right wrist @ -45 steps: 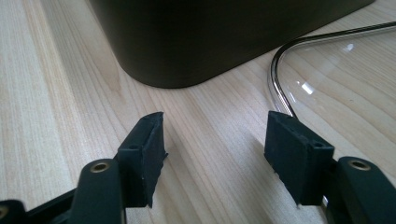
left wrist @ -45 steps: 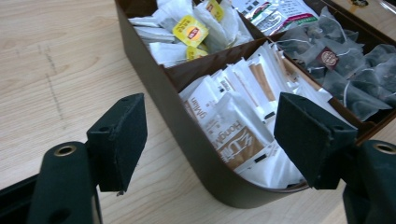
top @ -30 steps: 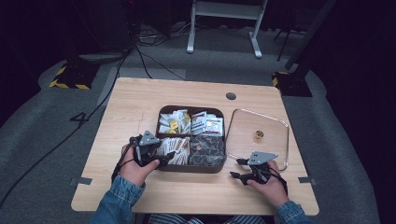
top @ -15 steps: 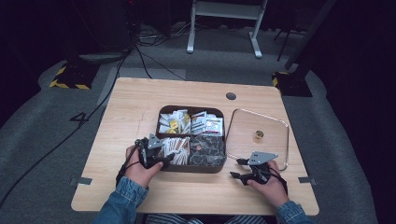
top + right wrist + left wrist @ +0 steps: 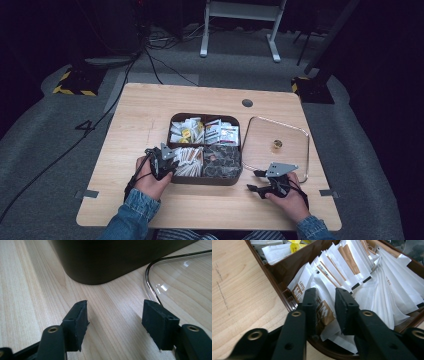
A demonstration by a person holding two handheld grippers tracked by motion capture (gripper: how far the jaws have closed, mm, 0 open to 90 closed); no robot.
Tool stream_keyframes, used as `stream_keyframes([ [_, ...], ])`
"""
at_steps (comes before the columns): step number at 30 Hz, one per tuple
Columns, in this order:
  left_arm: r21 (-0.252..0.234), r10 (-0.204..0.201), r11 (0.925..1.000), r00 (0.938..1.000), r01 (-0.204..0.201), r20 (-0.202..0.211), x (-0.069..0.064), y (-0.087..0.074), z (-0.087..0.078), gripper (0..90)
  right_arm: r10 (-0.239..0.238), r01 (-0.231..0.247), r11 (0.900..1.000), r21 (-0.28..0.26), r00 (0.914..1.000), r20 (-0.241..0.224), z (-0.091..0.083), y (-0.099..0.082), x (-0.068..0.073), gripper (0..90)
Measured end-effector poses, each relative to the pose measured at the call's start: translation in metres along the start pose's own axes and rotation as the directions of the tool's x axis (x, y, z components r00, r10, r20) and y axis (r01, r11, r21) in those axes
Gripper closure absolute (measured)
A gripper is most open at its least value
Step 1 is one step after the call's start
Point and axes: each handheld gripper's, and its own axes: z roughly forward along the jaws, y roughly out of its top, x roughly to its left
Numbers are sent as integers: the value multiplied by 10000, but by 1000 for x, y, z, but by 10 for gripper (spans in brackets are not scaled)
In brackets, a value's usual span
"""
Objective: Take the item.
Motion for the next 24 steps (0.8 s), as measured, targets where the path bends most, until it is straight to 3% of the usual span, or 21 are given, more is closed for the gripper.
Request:
stream_keyframes([
  [1, -29, -297, 9996, 9993, 298, 235, 4, 0, -1, 744, -3, 3, 10000, -5, 10000, 10, 0, 0, 0, 377],
  [4, -3, -664, 9978, 9966, 665, 486, 9, -1, -2, 801, -2, 2, 10000, -15, 10000, 12, -1, -1, 0, 377],
  [8, 76, -924, 9957, 9935, 921, 666, 13, 1, -2, 881, 55, -55, 10000, -12, 10000, 69, -3, -3, -1, 376],
  [14, -360, -1182, 9917, 9853, 1235, 1235, 16, 6, -9, 891, 125, -125, 9999, -29, 9998, 157, -6, -6, -1, 376],
  [19, -981, -1231, 9845, 9712, 1454, 2041, 16, 13, -19, 889, 190, -189, 9998, -19, 9995, 234, -8, -7, -2, 375],
  [20, -981, -1231, 9845, 9712, 1454, 2041, 16, 13, -19, 889, 190, -189, 9998, -19, 9995, 234, -8, -7, -2, 375],
  [24, -1362, -1192, 9776, 9556, 1604, 2696, 16, 15, -24, 889, 232, -231, 9997, -13, 9994, 269, -9, -8, -2, 375],
])
